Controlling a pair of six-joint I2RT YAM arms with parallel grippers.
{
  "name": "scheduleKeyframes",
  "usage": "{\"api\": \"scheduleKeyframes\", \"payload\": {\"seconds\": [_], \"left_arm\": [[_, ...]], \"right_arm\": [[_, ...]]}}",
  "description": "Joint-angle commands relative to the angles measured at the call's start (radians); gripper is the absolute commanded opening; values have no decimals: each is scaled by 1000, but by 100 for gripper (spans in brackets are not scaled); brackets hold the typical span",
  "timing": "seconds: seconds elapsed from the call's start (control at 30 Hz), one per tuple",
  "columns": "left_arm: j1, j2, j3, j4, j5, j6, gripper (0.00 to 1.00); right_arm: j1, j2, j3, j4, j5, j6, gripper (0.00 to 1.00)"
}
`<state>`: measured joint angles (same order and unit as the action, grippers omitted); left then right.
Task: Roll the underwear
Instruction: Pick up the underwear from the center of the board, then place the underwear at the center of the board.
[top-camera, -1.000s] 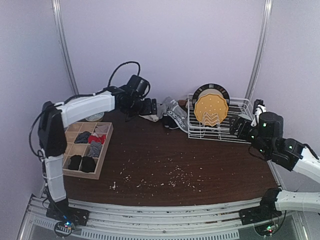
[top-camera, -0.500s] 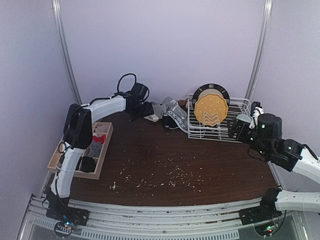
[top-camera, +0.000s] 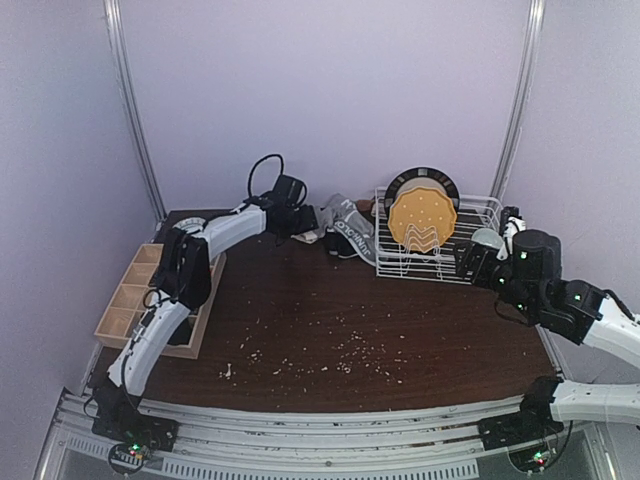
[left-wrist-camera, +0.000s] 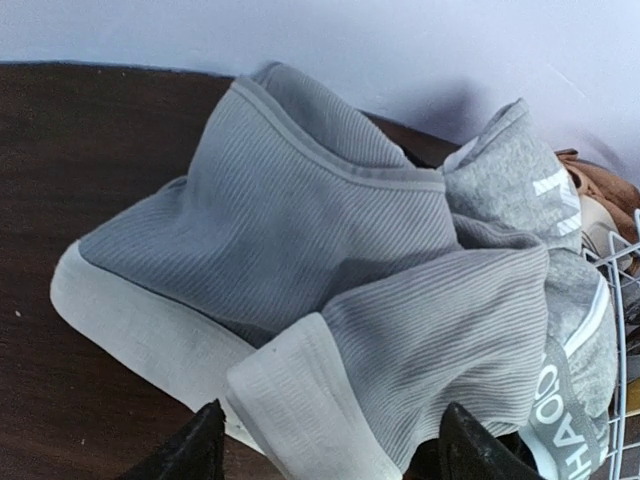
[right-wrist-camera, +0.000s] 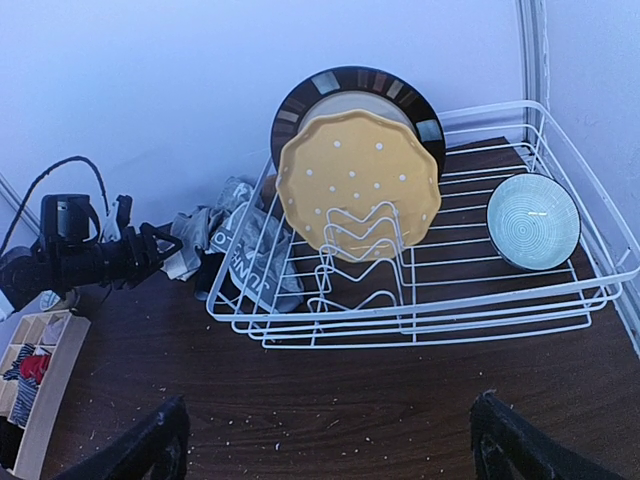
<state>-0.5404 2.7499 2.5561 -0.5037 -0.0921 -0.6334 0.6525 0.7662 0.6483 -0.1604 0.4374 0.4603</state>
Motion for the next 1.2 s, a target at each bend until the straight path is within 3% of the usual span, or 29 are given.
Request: {"api": "scheduleKeyframes", "payload": {"seconds": [0.0,0.03,0.13,0.17,0.2,0.23,0.33,0.53,0.67,0.87,0.9,0.97,1.03,1.1,1.17], "left_arm": [[8,44,34,46,64,-36,69],[10,51,35,44,74,-42,65],[14,50,26,64,94,-38,41],[15,46,25,75,100,-29,29],[16,32,21,86,102,-21,9],[18,11,9,96,99,-10,0],[16,-153,-182,216,70,33,0],[-29,-666,-633,369,-8,144,0],[-150,-977,-881,300,-49,178,0],[-400,-1182,-1161,127,-102,133,0],[-438,-1202,-1202,110,-121,133,3],[-496,-1234,-1269,77,-147,119,37],[-516,-1270,-1341,63,-159,95,61],[-523,-1326,-1413,53,-170,72,77],[-532,-1405,-1489,53,-199,60,85]], "right_arm": [[4,11,10,-11,14,-11,94],[4,12,13,-10,15,-13,94],[4,9,20,-11,18,-19,94],[4,5,22,-13,19,-21,94],[4,0,25,-18,22,-22,94],[4,-9,29,-26,24,-23,94],[4,-43,28,-40,32,-26,94],[4,-93,12,-36,29,-25,93],[5,-77,19,-35,-5,-20,93],[13,-11,41,-76,-203,35,90],[18,-3,39,-81,-233,45,90],[35,6,36,-105,-259,64,90],[54,12,34,-137,-267,77,90],[78,16,34,-170,-271,80,91],[109,20,31,-197,-268,81,91]]}}
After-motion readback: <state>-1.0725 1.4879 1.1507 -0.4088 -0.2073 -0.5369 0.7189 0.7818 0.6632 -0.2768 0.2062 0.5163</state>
